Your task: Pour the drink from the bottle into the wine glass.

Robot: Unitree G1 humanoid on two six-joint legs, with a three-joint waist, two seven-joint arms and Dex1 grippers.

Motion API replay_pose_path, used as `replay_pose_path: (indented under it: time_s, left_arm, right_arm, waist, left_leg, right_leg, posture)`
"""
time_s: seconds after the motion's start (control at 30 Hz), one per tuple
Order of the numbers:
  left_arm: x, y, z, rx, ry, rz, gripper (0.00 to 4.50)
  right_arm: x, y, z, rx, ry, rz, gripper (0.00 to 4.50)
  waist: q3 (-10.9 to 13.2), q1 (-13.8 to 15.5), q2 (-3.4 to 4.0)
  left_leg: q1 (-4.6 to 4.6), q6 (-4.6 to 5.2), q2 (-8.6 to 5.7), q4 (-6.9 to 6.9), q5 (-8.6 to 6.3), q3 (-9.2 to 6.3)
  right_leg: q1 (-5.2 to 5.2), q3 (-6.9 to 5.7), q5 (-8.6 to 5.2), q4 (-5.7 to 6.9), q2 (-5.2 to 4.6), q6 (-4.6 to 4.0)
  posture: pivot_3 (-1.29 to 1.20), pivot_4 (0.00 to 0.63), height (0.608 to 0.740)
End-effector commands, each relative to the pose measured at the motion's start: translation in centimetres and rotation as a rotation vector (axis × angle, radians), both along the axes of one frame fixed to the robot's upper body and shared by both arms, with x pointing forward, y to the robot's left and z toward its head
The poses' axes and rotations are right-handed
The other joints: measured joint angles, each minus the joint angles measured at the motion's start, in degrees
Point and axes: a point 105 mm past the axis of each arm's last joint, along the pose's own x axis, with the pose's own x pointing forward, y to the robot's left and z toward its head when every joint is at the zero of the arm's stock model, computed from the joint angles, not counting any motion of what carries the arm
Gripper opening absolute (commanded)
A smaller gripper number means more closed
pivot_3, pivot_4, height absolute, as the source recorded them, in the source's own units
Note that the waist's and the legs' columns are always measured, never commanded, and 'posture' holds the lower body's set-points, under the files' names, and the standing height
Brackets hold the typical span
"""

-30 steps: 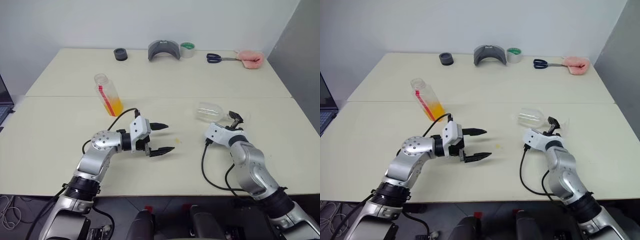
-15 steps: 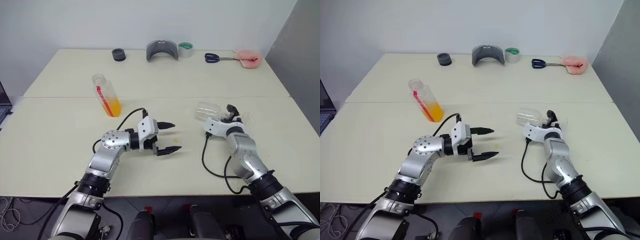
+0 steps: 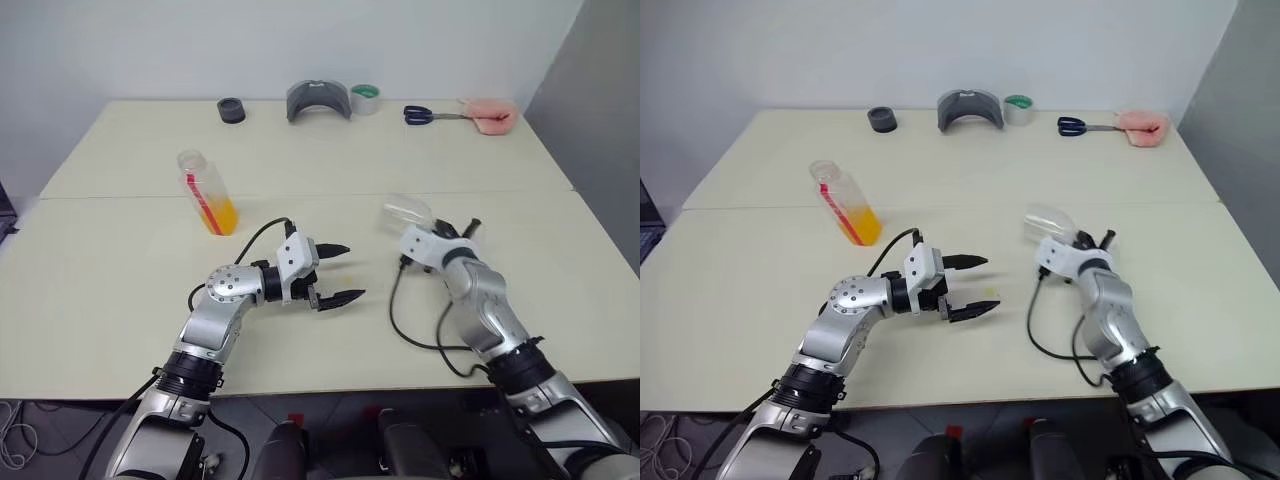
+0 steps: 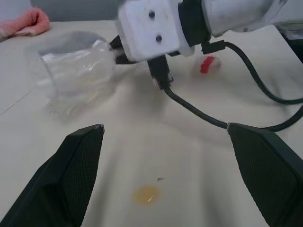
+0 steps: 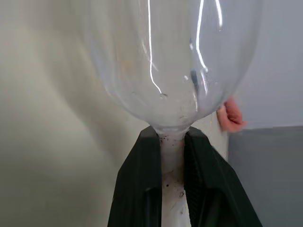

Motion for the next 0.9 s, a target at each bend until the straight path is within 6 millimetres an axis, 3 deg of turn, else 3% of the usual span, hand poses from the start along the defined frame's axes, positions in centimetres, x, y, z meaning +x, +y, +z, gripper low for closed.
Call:
replay_pose_path:
  time_s: [0.03,0.13,0.33,0.5,0.73,0.9]
  left_arm:
    - [0.2,0.5,2.1,-0.044,-0.027,0.033,4.5]
    - [0.2,1.2,2.5,-0.036,0.002,0.035,4.5]
    - [0.2,2.9,3.3,-0.033,0.064,0.051,4.5]
    - [0.1,3.6,3.7,-0.024,0.073,0.068,4.5]
    - [-0.2,3.6,3.9,-0.005,0.089,0.067,4.5]
    - [0.0,3.9,4.1,0.005,0.086,0.077,4.5]
  right_arm:
    - [1.6,2.6,5.3,0.483,-0.069,0.074,0.3]
    - [3.4,3.5,5.7,0.676,-0.062,0.127,0.3]
    - [4.8,5.4,3.1,0.898,0.09,0.194,0.29]
    - [3.9,5.8,1.1,0.905,0.119,0.216,0.29]
    - [1.3,5.0,-2.8,0.891,0.169,0.182,0.29]
    - [0.2,5.0,-3.5,0.895,0.179,0.179,0.27]
  waist:
    - [0.01,-0.24,0.03]
    - [0.01,0.19,0.02]
    - [0.03,0.65,0.04]
    - [0.02,0.06,0.06]
    - [-0.08,0.08,0.07]
    - [-0.16,-0.01,0.09]
  left_leg:
    - [0.03,0.0,0.05,-0.03,0.0,-0.02]
    - [-0.01,-0.01,-0.05,-0.01,0.0,-0.08]
    - [-0.07,0.0,-0.2,-0.02,0.0,-0.02]
    - [-0.03,0.0,-0.15,-0.03,0.0,-0.01]
    - [0.03,0.0,-0.12,-0.03,0.0,-0.01]
    - [0.16,0.01,-0.08,-0.06,-0.01,0.04]
  right_leg:
    - [-0.01,-0.01,0.0,0.03,0.05,-0.01]
    - [-0.01,-0.06,0.01,0.04,-0.01,-0.02]
    - [0.03,-0.04,0.01,-0.09,-0.19,-0.02]
    - [-0.03,-0.01,0.01,0.0,-0.12,-0.02]
    - [0.03,0.0,0.01,0.01,-0.09,-0.02]
    - [0.08,0.06,0.0,0.02,-0.04,-0.02]
  posture:
    - [0.0,0.15,0.74]
    - [0.0,0.15,0.74]
    - [0.0,0.15,0.74]
    - [0.0,0.15,0.74]
    - [0.0,0.15,0.74]
    - [0.0,0.15,0.74]
